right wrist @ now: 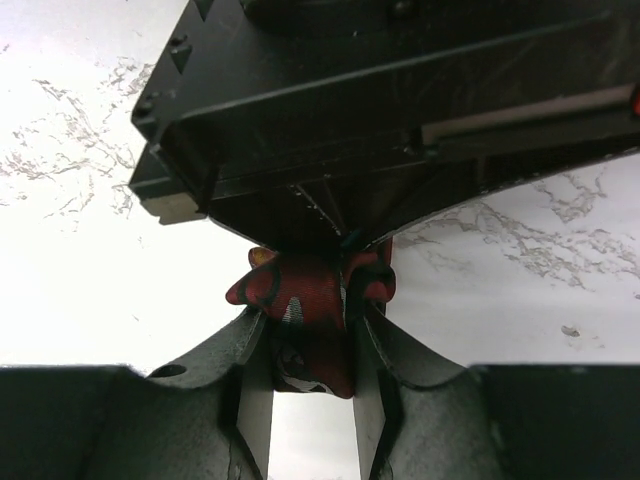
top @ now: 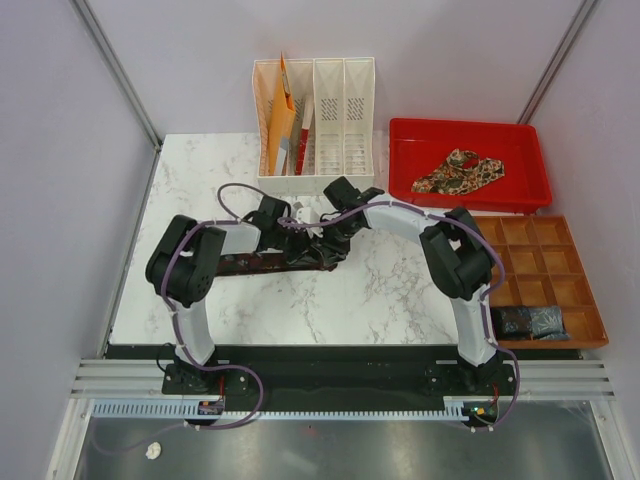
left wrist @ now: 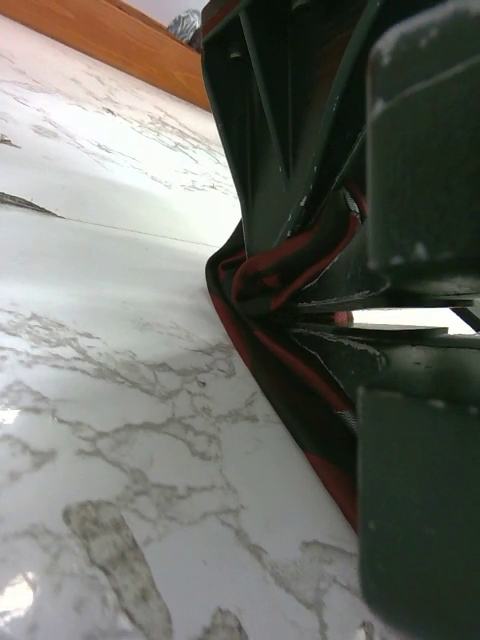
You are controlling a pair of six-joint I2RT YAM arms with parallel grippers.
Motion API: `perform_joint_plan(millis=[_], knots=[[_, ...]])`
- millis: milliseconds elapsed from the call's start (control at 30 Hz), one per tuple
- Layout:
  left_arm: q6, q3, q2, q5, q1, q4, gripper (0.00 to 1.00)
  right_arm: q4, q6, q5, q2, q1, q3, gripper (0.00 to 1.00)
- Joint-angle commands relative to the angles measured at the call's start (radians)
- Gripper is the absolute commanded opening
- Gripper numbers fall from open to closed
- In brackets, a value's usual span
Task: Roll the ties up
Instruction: Roll the tie at the center of the board.
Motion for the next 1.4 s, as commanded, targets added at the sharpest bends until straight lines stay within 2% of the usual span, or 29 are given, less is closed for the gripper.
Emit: perform_joint_plan(millis=[0, 33, 233, 333, 533, 700, 767, 800, 900, 1367], knots=[[-0.06, -0.072, -0.033, -0.01, 0.01, 0.036, 0.16, 0.015, -0.05, 0.049, 0.042, 0.043, -0.027, 0.0], [-0.063, -0.079, -0.058, -0.01, 0.024, 0.036, 0.22, 0.007, -0.071, 0.055, 0.042, 0.043, -0.03, 0.0], [-0.084, -0.147, -0.138, 0.021, 0.079, 0.082, 0.38, -0.037, -0.117, 0.124, 0.051, 0.045, -0.027, 0.0], [-0.086, -0.173, -0.182, 0.051, 0.096, 0.085, 0.41, -0.06, -0.14, 0.142, 0.052, 0.045, -0.021, 0.0], [-0.064, -0.199, -0.244, 0.039, 0.104, 0.046, 0.4, -0.135, -0.182, 0.173, 0.035, 0.04, -0.013, 0.0], [-0.11, -0.201, -0.196, 0.057, 0.098, 0.106, 0.27, -0.188, -0.203, 0.182, 0.028, 0.036, 0.008, 0.0], [-0.135, -0.214, -0.199, 0.093, 0.098, 0.187, 0.29, -0.215, -0.206, 0.191, 0.052, 0.037, 0.037, 0.0], [-0.158, -0.219, -0.207, 0.096, 0.098, 0.207, 0.36, -0.235, -0.205, 0.193, 0.057, 0.037, 0.059, 0.0], [-0.213, -0.236, -0.214, 0.113, 0.092, 0.282, 0.44, -0.258, -0.208, 0.193, 0.074, 0.039, 0.082, 0.0], [-0.325, -0.188, -0.099, 0.059, -0.008, 0.396, 0.47, -0.275, -0.171, 0.188, 0.1, 0.042, 0.117, 0.0]])
